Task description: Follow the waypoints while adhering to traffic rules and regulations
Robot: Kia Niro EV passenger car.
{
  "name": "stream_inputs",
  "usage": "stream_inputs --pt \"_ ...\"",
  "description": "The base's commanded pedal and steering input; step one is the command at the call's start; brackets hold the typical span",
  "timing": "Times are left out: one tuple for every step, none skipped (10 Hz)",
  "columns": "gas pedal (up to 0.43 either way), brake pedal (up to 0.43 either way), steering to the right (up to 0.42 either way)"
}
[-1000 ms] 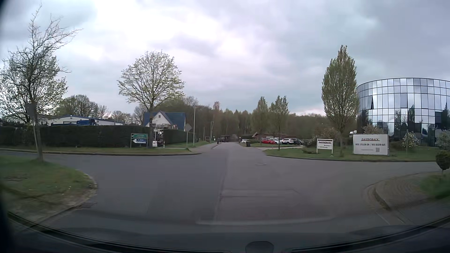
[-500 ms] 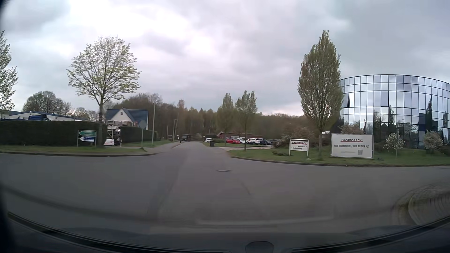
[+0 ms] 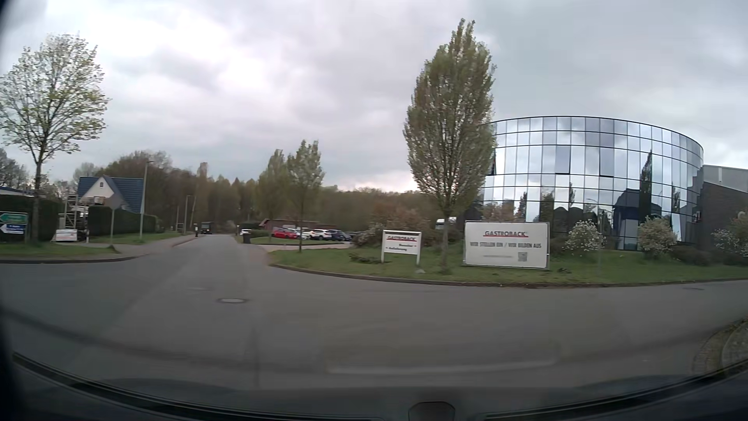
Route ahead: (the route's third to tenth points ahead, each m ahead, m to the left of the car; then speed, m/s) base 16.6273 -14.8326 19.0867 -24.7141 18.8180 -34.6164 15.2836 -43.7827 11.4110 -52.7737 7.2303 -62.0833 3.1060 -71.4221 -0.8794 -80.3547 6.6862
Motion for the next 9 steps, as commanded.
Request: stream_inputs --pt "0.087 0.000 0.341" --pt "0.150 0.000 0.348" --pt "0.150 0.000 0.348" --pt "0.157 0.000 0.348" --pt "0.157 0.000 0.348" --pt "0.157 0.000 0.348" --pt "0.177 0.000 0.347" --pt "0.189 0.000 0.347" --pt "0.197 0.000 0.346"
